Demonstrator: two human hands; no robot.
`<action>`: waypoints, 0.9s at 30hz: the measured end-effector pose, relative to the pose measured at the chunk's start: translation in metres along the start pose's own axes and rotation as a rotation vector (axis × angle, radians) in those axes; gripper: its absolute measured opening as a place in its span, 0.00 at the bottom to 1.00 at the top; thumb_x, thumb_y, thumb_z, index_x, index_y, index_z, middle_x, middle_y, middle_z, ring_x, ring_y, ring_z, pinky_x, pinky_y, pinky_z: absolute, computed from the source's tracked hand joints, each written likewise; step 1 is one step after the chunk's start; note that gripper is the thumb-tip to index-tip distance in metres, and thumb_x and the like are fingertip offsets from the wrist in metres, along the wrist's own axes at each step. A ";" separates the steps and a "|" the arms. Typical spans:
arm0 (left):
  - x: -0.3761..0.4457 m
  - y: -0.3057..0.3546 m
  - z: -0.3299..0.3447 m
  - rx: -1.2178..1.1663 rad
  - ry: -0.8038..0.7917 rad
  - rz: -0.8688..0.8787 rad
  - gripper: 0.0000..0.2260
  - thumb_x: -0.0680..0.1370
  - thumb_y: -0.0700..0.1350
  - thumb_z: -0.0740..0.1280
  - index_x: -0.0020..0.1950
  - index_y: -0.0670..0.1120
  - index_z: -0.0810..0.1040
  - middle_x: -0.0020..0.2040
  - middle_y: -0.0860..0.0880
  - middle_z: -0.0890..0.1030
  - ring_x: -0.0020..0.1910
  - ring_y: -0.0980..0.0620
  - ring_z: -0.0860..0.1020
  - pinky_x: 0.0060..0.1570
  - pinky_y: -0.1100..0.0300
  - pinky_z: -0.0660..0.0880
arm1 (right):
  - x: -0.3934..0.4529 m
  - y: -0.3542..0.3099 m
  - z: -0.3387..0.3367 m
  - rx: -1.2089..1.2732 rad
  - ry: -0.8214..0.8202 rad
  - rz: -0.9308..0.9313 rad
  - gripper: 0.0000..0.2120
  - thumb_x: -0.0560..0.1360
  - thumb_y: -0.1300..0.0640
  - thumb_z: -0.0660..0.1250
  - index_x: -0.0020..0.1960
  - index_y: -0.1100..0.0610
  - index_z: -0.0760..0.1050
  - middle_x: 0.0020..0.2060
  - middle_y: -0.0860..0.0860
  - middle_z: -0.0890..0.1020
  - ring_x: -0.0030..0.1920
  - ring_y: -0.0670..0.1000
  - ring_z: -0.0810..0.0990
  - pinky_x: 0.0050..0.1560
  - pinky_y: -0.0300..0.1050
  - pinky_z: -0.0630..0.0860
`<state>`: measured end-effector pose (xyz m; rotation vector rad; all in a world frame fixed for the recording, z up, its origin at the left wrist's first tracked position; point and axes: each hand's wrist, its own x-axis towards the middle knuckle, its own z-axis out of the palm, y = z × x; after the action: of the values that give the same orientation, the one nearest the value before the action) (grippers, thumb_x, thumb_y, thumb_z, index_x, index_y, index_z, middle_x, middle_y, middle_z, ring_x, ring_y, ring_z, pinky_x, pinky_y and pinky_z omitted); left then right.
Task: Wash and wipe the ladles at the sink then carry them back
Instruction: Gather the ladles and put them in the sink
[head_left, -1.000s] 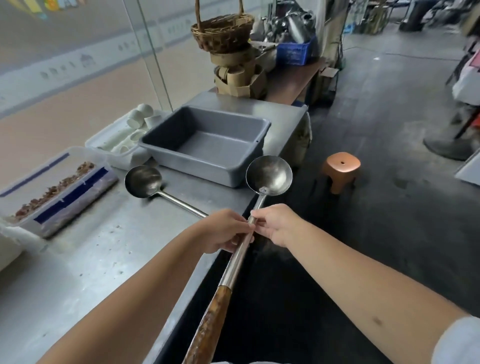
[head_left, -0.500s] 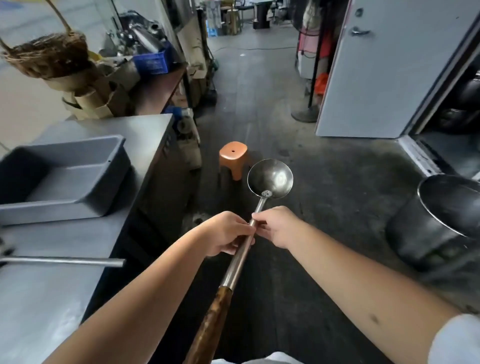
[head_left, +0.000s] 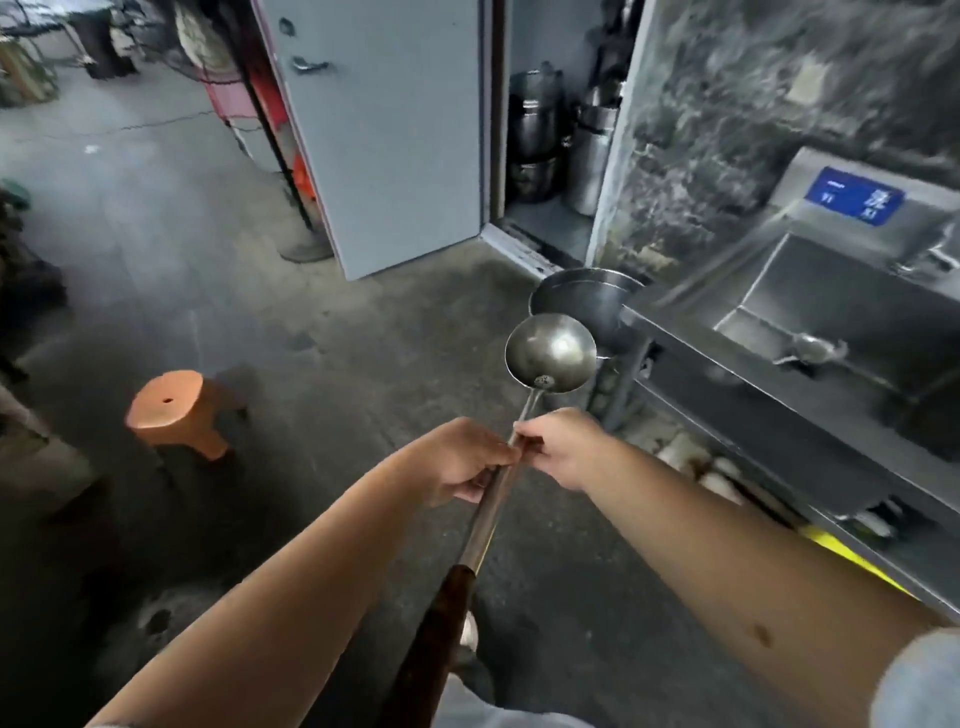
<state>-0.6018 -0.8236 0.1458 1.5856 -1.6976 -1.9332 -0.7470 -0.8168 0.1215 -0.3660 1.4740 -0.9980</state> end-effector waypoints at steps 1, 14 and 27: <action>0.019 0.013 0.005 0.018 -0.034 0.008 0.06 0.79 0.44 0.67 0.49 0.42 0.81 0.36 0.48 0.80 0.29 0.57 0.77 0.31 0.63 0.75 | 0.008 -0.010 -0.013 0.017 0.037 -0.008 0.07 0.77 0.70 0.65 0.41 0.63 0.73 0.34 0.57 0.77 0.35 0.52 0.78 0.27 0.42 0.79; 0.183 0.156 0.042 0.206 -0.456 0.106 0.06 0.80 0.41 0.64 0.51 0.39 0.79 0.34 0.48 0.77 0.26 0.58 0.75 0.29 0.63 0.73 | 0.088 -0.108 -0.128 0.209 0.489 -0.084 0.05 0.73 0.69 0.71 0.40 0.63 0.77 0.34 0.58 0.81 0.34 0.54 0.81 0.44 0.51 0.83; 0.292 0.255 0.151 0.294 -0.603 0.095 0.05 0.80 0.41 0.65 0.45 0.41 0.78 0.28 0.50 0.79 0.26 0.56 0.76 0.35 0.61 0.74 | 0.139 -0.156 -0.272 0.455 0.570 -0.110 0.04 0.74 0.71 0.68 0.43 0.66 0.75 0.37 0.60 0.80 0.34 0.54 0.82 0.33 0.47 0.82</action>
<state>-0.9730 -1.0115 0.1413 1.0044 -2.3173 -2.3547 -1.0762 -0.9112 0.1122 0.1893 1.6718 -1.5718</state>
